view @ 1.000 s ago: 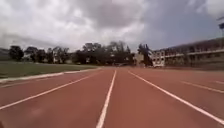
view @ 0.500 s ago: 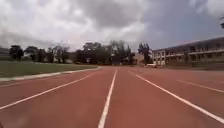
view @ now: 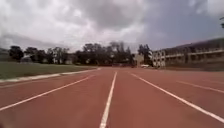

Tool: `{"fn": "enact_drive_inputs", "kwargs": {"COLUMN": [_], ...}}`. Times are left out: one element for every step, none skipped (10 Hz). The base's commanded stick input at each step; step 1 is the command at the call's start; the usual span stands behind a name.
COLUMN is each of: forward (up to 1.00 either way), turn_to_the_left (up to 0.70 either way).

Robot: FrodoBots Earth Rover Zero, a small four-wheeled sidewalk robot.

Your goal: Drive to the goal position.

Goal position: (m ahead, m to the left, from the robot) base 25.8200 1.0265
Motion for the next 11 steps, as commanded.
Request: {"fn": "enact_drive_inputs", "kwargs": {"forward": [0.60,0.60,0.60,0.60,0.60,0.60,0.60,0.60,0.60,0.60,0.60], "turn_to_the_left": [-0.15,-0.15,-0.15,-0.15,-0.15,-0.15,-0.15,-0.15,-0.15,-0.14,-0.05]}}
